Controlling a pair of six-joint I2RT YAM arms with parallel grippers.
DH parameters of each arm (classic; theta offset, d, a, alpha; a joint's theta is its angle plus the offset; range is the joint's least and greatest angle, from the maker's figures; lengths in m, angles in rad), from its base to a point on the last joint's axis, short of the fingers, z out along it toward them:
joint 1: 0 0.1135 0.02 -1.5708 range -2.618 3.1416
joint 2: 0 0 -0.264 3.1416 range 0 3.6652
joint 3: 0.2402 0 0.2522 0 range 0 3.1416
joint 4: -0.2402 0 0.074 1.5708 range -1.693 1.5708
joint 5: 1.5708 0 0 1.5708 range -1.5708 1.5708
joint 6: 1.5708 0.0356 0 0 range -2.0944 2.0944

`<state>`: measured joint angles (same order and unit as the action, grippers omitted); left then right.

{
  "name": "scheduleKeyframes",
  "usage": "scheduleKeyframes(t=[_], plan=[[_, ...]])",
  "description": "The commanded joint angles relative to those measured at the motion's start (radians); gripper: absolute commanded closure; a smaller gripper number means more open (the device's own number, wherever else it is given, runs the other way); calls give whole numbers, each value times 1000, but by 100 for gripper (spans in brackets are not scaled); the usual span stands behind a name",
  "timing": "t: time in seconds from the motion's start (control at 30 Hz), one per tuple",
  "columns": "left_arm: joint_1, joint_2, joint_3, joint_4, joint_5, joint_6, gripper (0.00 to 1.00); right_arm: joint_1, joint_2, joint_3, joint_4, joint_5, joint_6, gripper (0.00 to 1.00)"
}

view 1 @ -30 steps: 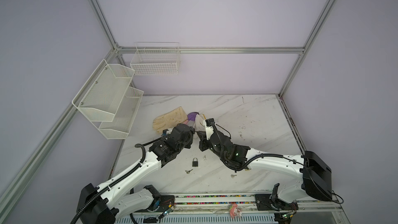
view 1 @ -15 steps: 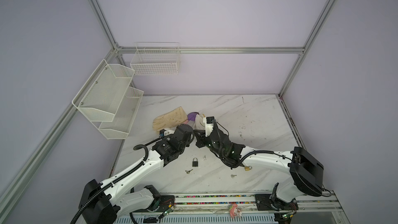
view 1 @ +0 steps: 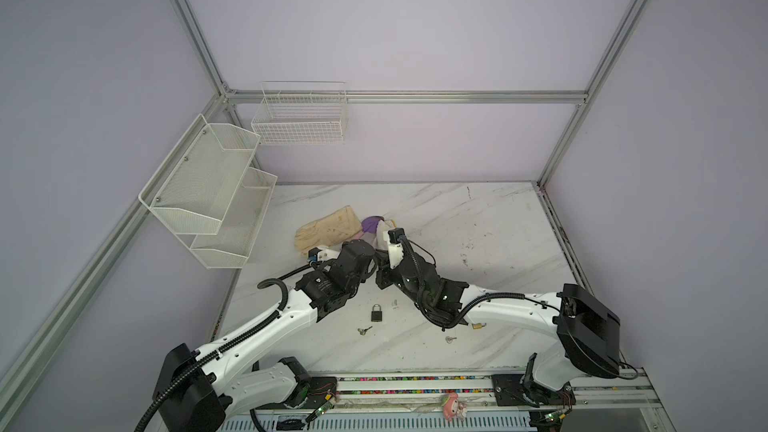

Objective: Unlock with the key

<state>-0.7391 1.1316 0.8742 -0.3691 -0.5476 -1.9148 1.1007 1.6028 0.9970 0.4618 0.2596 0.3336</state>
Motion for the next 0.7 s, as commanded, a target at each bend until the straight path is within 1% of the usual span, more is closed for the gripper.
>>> scheduleKeyframes(t=[0.0, 0.03, 0.07, 0.1, 0.17, 0.2, 0.23, 0.33, 0.47, 0.57, 0.67], plan=[[-52, 16, 44, 131, 254, 40, 100, -51, 38, 90, 266, -505, 366, 100], [-51, 16, 39, 136, 271, 36, 100, -60, 32, 70, 316, -518, 465, 100], [-53, 17, 37, 143, 287, 41, 100, -61, 10, 59, 315, -484, 489, 100], [-52, 17, 38, 142, 293, 48, 100, -56, -16, 64, 271, -433, 460, 100], [-53, 2, 21, 134, 273, 36, 100, 10, -65, 110, 41, -170, 267, 100], [-52, -6, 8, 135, 263, 26, 100, 26, -72, 123, -18, -86, 208, 100], [-50, -18, -4, 136, 249, 22, 100, 28, -72, 121, -40, -46, 166, 100], [-40, -49, -4, 76, 209, 25, 100, 29, -93, 86, -89, 31, 105, 100], [-23, -88, 11, -5, 177, 52, 100, 41, -134, 55, -162, 54, 37, 100], [-19, -107, -6, -1, 173, 51, 100, 58, -174, 38, -206, 63, -19, 100], [-14, -115, -17, 4, 181, 48, 100, 77, -222, 27, -251, 111, -68, 100]])
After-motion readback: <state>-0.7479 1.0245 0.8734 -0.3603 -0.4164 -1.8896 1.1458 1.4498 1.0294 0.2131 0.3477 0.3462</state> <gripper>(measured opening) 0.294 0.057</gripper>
